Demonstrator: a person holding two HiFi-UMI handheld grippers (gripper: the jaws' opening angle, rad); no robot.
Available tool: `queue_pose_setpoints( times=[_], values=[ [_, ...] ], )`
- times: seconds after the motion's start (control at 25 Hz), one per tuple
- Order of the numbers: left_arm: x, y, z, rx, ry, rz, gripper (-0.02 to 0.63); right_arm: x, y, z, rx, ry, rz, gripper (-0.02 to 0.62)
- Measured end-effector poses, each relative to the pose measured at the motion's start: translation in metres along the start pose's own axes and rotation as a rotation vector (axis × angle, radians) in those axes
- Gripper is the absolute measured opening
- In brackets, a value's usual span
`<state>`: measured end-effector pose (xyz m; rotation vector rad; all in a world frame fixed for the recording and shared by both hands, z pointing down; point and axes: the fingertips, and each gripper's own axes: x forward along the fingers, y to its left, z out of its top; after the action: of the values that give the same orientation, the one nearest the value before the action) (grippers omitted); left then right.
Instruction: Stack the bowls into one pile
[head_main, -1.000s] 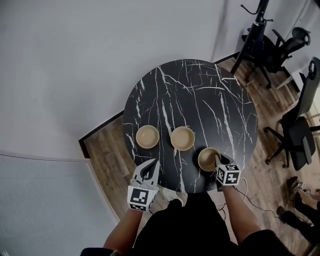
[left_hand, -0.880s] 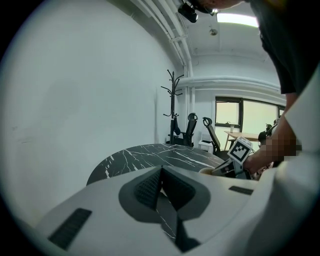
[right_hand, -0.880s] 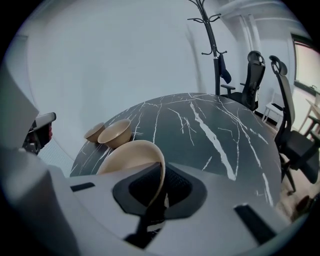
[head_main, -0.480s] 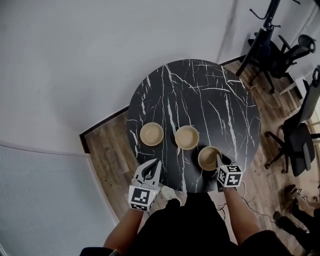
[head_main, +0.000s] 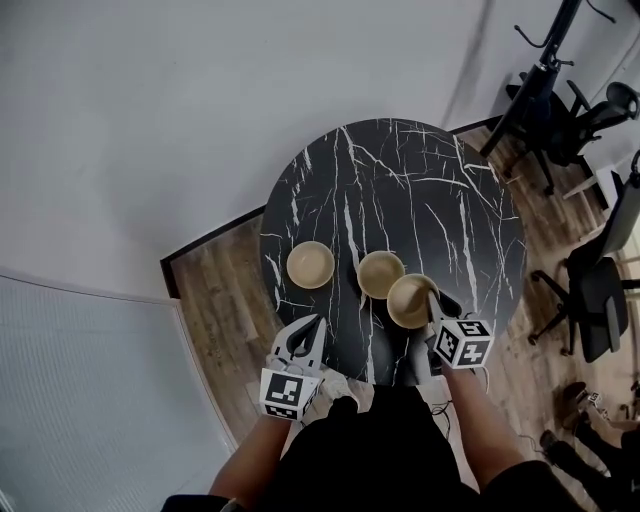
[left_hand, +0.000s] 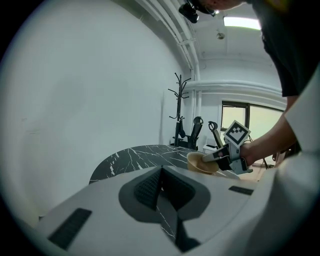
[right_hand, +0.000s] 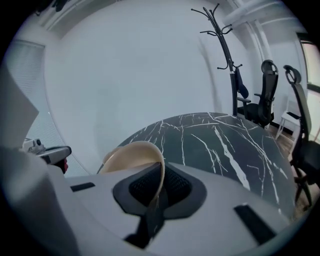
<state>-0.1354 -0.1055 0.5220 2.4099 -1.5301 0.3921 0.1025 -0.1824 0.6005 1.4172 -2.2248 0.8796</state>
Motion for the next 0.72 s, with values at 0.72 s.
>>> queue_pose_setpoints(
  times=[0.72],
  values=[
    [-0.019, 0.026, -0.012, -0.064, 0.02, 0.077, 0.012, 0.08, 0.03, 0.016, -0.093, 0.074, 0.02, 0.023]
  ],
)
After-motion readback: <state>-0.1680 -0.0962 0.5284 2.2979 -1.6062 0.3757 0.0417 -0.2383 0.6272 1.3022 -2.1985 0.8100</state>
